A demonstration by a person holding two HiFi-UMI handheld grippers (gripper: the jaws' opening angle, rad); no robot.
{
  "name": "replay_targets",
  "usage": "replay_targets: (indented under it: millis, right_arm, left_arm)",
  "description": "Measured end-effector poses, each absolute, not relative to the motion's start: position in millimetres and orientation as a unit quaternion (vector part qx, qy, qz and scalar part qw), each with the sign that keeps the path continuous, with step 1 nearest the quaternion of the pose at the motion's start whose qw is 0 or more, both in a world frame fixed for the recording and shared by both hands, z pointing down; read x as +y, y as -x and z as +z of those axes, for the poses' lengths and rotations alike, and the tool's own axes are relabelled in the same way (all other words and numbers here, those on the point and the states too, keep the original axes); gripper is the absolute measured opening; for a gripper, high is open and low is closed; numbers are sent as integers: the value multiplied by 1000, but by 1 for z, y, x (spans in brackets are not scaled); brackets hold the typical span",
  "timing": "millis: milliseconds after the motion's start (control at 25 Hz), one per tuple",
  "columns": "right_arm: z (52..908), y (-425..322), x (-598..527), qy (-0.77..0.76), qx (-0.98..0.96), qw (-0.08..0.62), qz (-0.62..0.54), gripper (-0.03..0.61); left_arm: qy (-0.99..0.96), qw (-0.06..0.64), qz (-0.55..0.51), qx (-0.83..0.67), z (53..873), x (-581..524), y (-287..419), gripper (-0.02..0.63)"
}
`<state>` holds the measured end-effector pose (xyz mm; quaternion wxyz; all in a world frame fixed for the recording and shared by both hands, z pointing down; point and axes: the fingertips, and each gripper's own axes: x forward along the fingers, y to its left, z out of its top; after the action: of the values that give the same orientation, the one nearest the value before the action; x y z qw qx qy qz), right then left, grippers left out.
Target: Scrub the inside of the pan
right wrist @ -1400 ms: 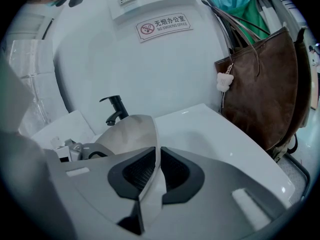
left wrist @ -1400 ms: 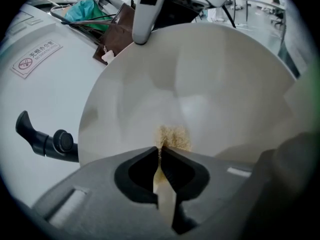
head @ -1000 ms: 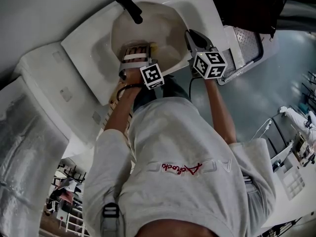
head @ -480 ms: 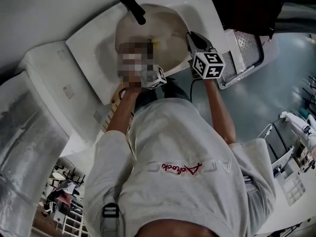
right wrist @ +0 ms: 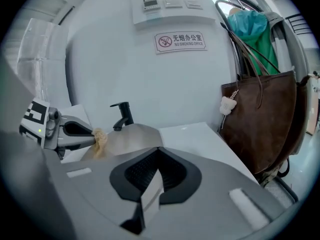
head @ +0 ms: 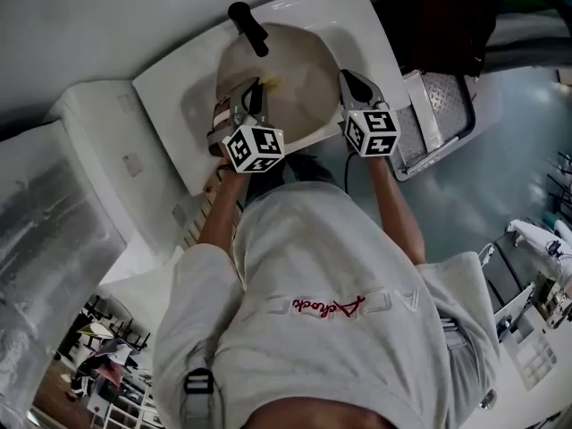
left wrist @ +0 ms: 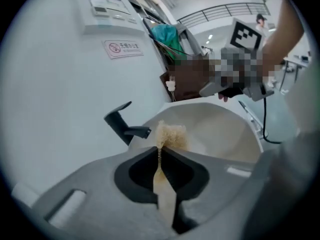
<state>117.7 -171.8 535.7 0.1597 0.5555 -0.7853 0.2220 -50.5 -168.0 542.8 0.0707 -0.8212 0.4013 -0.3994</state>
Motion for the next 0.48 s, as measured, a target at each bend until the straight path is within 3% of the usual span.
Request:
replay_targets:
  millis: [200,480]
  right_arm:
    - [522,-106,-174,-542,-800,150,209,6]
    - [501,-96,-172,-526,-818,119,200,6]
  left_arm:
    - [855,-10,-294,428,512,-173,59,18]
    - [877,-63,-144,454,458,-175,68,18]
